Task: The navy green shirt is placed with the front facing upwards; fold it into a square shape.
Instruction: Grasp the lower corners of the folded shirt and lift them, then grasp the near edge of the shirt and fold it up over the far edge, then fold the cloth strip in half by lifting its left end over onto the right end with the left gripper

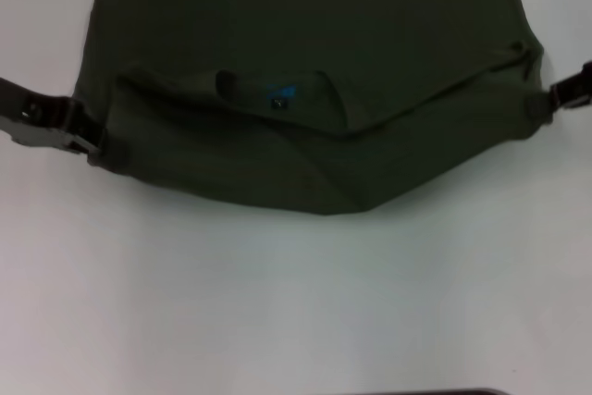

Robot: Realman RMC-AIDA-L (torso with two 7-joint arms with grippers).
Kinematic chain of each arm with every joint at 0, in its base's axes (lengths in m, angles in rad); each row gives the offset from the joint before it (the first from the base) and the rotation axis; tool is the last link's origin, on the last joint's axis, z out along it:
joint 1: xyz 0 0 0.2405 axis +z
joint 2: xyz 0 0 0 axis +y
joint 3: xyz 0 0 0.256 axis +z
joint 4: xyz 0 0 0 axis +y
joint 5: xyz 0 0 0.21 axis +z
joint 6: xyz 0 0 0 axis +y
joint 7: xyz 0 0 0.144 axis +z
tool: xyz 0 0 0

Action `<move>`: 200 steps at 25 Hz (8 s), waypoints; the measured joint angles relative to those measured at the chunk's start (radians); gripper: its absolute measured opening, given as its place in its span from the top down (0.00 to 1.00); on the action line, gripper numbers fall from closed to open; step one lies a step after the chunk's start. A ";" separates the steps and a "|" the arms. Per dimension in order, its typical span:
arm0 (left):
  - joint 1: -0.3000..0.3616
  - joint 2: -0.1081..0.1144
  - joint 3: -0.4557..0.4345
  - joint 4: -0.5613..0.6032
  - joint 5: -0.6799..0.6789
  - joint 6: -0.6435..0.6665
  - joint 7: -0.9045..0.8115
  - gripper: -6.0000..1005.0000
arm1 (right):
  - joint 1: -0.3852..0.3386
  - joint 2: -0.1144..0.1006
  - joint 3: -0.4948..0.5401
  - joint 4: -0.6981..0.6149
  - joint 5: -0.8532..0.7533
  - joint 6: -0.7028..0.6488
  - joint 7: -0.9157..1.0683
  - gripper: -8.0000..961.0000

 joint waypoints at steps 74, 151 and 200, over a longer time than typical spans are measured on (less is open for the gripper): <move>-0.070 0.091 0.004 0.036 -0.049 0.116 -0.053 0.88 | -0.170 -0.130 -0.056 -0.071 0.230 -0.104 0.145 0.94; -0.146 -0.109 0.119 0.016 0.036 -0.726 -0.087 0.86 | 0.110 -0.014 -0.159 0.167 0.033 0.795 0.181 0.94; -0.125 -0.079 0.085 0.030 0.027 -0.654 -0.080 0.15 | 0.114 -0.064 -0.145 0.209 0.034 0.685 0.188 0.37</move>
